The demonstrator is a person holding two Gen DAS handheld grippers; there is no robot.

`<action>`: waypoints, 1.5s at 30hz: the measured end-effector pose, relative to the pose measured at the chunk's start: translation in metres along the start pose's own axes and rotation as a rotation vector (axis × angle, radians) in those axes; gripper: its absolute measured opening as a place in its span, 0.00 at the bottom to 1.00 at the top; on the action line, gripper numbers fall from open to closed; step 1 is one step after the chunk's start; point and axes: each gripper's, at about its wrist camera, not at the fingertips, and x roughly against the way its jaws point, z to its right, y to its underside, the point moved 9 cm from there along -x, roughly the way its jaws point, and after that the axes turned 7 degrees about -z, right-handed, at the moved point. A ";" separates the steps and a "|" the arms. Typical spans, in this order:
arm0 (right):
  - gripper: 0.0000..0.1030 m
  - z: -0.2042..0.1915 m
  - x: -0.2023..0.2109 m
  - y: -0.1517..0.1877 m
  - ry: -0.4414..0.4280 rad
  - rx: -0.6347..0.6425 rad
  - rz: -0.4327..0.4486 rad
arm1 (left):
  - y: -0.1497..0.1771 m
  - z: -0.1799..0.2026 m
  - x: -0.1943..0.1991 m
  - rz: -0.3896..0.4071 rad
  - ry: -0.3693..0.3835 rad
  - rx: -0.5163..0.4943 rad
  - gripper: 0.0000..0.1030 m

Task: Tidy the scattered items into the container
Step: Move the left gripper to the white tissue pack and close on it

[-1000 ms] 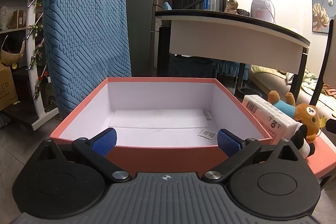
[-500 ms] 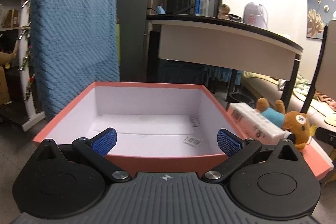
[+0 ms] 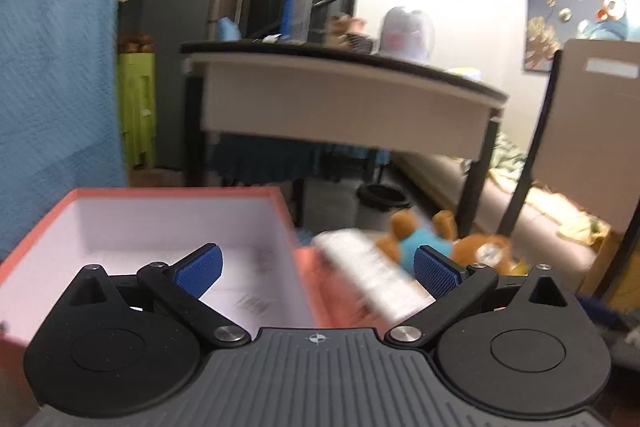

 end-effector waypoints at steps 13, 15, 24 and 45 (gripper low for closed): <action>1.00 0.036 -0.011 0.004 0.067 -0.016 -0.007 | 0.018 0.074 -0.074 -0.025 -0.089 -0.199 0.97; 1.00 0.042 -0.013 0.005 0.076 -0.016 -0.010 | 0.027 0.077 -0.086 -0.052 -0.119 -0.213 0.97; 1.00 0.064 -0.022 0.017 0.117 -0.023 -0.055 | 0.057 0.081 -0.117 -0.159 -0.181 -0.183 0.97; 1.00 0.067 -0.033 0.021 0.135 0.030 -0.036 | 0.053 0.076 -0.113 -0.158 -0.155 -0.097 0.58</action>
